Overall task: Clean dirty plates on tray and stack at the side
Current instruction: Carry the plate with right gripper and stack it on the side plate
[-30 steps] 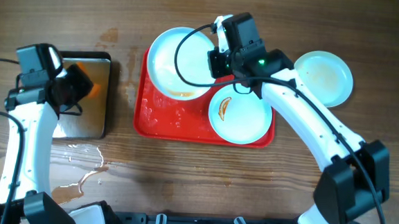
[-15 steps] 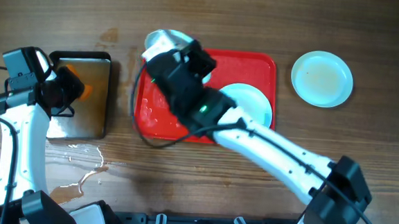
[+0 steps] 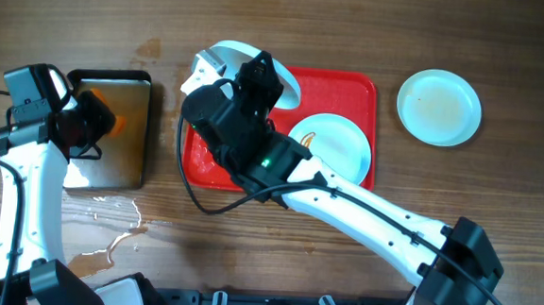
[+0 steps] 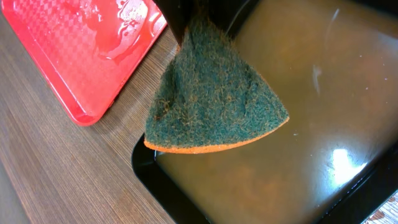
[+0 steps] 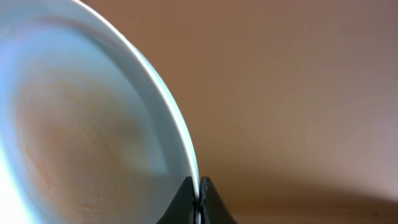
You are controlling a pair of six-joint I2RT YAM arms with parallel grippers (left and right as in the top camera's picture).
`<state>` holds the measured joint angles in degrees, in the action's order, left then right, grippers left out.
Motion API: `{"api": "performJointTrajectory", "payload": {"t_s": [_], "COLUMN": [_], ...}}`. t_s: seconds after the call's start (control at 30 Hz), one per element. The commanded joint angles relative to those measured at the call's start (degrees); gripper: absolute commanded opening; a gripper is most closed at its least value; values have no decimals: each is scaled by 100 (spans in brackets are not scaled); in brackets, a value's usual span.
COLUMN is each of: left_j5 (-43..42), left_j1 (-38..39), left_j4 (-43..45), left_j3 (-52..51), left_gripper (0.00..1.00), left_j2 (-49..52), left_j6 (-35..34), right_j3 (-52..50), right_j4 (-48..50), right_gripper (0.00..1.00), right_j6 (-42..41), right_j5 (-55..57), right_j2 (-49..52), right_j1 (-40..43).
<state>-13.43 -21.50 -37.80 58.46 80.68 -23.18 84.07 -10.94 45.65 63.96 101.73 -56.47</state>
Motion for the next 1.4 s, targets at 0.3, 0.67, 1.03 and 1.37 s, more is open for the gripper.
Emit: {"api": "performJointTrajectory", "payload": {"t_s": [0.3,0.67,1.03,1.37], "left_j5": [-70,-72,-70,-70], "left_j1": [-26,-26,-15,-15], "left_j4": [0,-17,22,24], "left_j3": [-37,-37,-37,-37], "left_gripper": [4,4,4,4], "left_j2": [-28,-28,-28,-28], "left_j6": [31,28,28,28], "right_j3": [101,55,-2,-201], "right_j4": [-2380,-3679,-3801,-3877], "right_gripper": [4,4,4,88], "right_j6": [-6881,-7114,-7134,-6782], "right_j5": [-4760,-6977,-5591,-6889], "right_j2": [-149,-155,153,474], "right_j1": [2227,6704,7296,7305]}}
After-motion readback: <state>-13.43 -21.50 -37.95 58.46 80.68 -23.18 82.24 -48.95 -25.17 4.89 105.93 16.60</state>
